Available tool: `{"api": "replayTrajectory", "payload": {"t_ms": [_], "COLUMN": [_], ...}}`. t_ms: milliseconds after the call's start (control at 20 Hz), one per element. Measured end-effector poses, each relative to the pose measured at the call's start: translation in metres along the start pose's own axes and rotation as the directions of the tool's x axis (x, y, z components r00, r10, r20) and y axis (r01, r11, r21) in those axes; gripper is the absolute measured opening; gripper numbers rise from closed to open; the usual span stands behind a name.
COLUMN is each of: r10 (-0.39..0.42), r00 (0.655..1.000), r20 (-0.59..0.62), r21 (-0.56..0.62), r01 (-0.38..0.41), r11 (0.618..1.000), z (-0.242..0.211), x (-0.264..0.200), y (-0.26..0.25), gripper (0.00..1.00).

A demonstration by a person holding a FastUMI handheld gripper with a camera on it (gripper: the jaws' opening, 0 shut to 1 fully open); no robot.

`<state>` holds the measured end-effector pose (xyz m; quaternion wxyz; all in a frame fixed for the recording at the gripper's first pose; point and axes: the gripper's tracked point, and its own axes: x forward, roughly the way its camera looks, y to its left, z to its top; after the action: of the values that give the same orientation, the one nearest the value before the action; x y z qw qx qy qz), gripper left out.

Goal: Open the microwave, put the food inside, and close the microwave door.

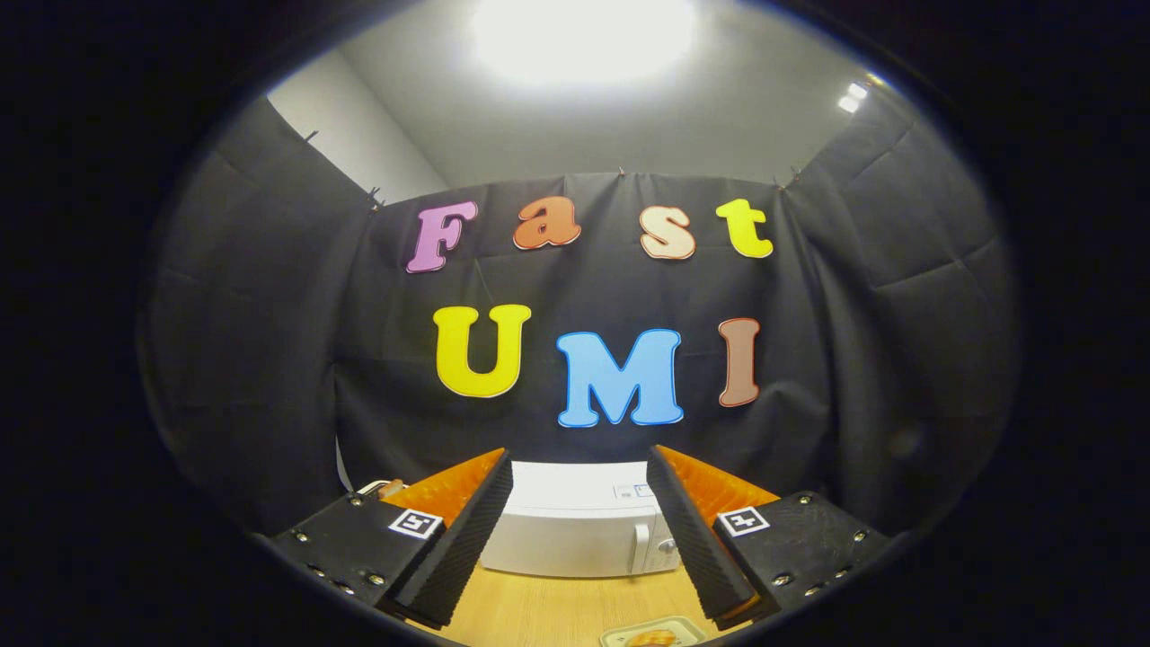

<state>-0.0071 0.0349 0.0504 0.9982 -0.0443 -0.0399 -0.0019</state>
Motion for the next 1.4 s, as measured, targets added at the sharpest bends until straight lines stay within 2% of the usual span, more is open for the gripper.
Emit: {"api": "replayTrajectory", "payload": {"t_ms": [300, 800, 1100, 1400], "r10": [0.017, -0.007, -0.026, -0.085], "r00": [0.999, 1.0, 0.997, 0.989], "r20": [0.028, -0.002, -0.066, -0.121], "r21": [-0.03, -0.029, -0.015, -0.015], "r01": [-0.016, 0.007, 0.025, 0.084], "r11": [0.999, 1.0, 1.0, 0.996], "z": [-0.018, -0.079, -0.147, -0.214], "x": [0.019, 0.063, 0.101, 0.143], "y": [0.0, -0.021, -0.05, -0.086], "gripper": [0.96, 0.96, 0.96, 0.96]}}
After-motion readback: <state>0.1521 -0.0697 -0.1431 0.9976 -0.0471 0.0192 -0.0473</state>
